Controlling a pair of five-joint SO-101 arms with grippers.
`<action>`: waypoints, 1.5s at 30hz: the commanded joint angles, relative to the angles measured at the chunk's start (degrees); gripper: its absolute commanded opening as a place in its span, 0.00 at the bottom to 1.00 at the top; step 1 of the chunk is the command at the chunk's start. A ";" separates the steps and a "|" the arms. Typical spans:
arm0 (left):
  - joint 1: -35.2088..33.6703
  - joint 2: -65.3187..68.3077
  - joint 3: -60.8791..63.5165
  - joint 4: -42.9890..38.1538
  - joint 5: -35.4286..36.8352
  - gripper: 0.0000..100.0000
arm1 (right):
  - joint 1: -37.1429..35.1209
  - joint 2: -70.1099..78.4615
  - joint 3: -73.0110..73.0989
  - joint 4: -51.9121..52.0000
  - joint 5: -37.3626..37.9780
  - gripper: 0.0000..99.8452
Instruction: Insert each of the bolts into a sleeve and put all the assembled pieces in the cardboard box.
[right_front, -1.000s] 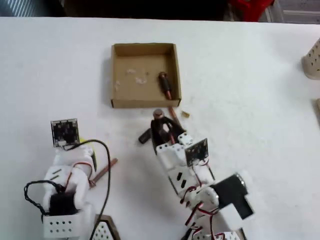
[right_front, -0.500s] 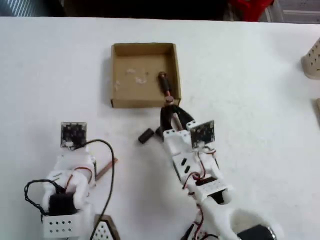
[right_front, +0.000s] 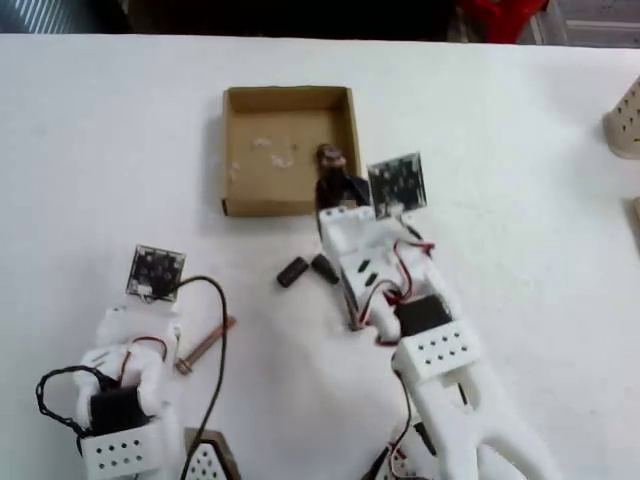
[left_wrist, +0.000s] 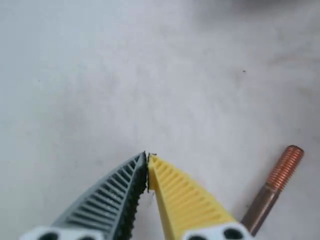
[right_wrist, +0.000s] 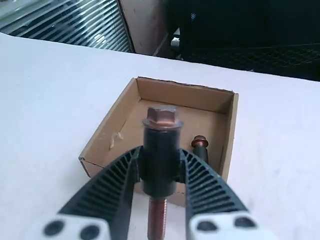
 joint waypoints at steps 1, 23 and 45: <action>-0.57 -0.22 0.00 0.44 -0.79 0.03 | 0.22 3.74 -13.10 6.64 0.79 0.02; -0.57 -0.22 0.00 0.44 -1.93 0.03 | 0.40 64.75 -81.32 38.55 8.09 0.02; -0.57 -0.22 0.00 0.44 -1.93 0.03 | 1.45 106.77 -137.67 66.51 7.82 0.23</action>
